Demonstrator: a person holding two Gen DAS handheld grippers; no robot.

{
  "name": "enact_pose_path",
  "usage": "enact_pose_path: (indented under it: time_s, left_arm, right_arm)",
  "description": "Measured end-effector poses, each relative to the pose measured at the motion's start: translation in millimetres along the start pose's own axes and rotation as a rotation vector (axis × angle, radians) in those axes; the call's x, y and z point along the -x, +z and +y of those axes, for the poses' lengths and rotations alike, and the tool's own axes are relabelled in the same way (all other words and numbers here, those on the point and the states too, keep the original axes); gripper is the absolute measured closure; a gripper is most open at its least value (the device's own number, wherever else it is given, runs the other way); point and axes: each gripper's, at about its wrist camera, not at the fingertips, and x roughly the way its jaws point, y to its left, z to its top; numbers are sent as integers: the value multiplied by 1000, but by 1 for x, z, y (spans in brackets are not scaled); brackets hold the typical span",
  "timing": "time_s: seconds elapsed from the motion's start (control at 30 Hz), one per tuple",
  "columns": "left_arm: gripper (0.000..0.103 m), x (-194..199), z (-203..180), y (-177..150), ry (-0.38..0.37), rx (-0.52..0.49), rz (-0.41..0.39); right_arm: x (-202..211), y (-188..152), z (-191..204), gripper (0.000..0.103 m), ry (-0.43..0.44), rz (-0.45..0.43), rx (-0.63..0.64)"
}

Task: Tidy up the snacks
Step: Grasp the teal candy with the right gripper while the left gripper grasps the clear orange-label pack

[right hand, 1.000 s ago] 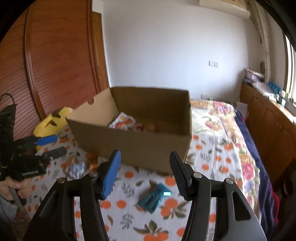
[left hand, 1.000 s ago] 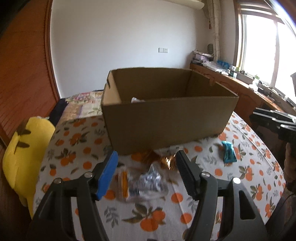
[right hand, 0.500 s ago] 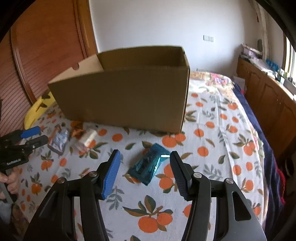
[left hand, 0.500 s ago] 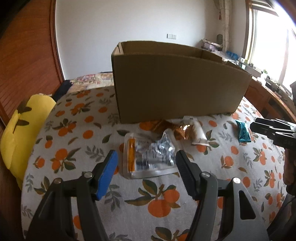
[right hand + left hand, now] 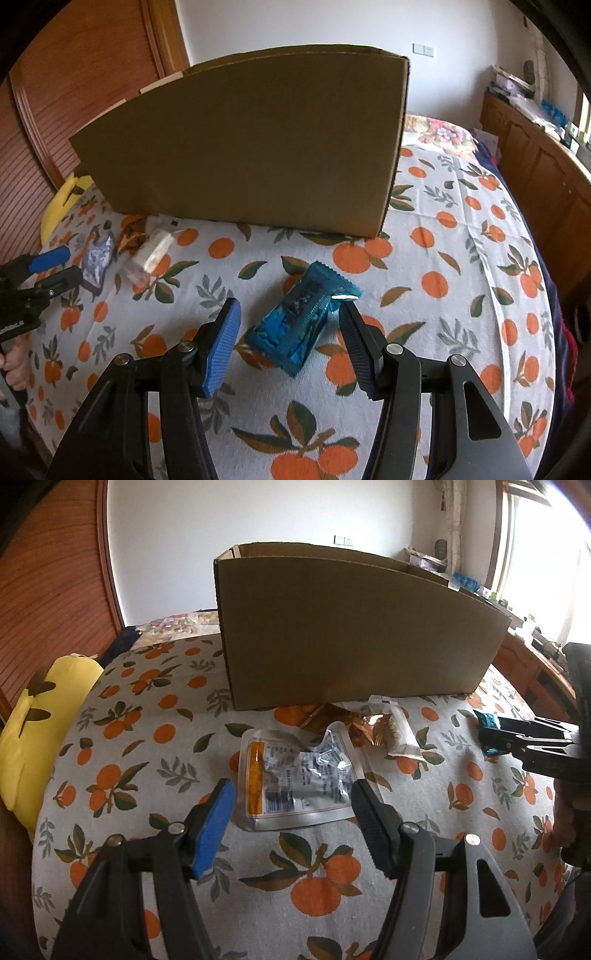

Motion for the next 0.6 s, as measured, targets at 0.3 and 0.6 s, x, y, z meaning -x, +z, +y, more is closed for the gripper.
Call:
enact_pose_path:
  time_s: [0.3,0.6]
  left_arm:
    - [37,-5,-3,3,6,-8,14]
    - [36,-16,-8,13,-1,8,27]
  right_arm:
    - [-6,-2,9,48,-47,-5,43]
    - [-10,-2,19,48,-85,-3,65]
